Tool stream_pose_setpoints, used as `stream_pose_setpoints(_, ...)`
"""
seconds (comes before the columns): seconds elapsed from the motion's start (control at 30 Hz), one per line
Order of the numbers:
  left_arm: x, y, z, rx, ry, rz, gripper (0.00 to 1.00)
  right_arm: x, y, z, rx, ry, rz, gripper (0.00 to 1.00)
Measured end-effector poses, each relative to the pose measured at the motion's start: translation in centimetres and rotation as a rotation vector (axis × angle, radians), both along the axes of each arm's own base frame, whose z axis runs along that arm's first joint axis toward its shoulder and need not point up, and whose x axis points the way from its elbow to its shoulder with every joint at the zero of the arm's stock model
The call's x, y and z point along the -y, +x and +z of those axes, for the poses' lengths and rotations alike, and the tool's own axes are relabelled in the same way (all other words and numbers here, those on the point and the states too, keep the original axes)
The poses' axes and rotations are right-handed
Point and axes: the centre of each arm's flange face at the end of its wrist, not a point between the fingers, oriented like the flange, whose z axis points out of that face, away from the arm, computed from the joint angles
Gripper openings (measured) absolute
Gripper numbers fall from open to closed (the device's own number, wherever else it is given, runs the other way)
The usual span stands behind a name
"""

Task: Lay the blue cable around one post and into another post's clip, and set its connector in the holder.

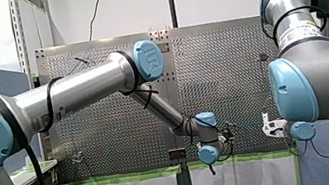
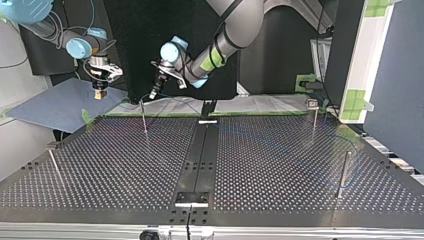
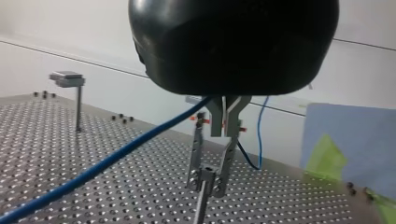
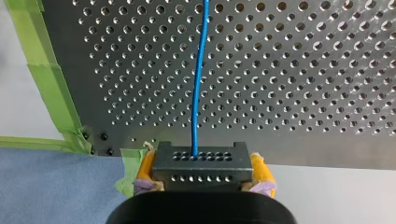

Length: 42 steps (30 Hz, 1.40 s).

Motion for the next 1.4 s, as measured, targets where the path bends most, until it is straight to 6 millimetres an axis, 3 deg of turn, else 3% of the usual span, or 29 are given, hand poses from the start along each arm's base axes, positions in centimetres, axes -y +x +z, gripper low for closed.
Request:
stream_pose_setpoints(0.6,-0.6,1.6,0.4,-0.002,-0.011,0.011,0.0,0.2,0.3,0.2,0.002,-0.007,0.005,0.0)
stream_pose_setpoints(0.87,-1.0,1.6,-1.1,-0.016,0.007,0.006,0.0,0.2,0.5,0.2,0.003,-0.007,0.009,0.0)
stream_pose_setpoints(1.4,-2.2,3.1,-1.5,-0.014,0.023,0.018,0.0,0.4,1.0,0.4,0.002,-0.025,0.018,0.0)
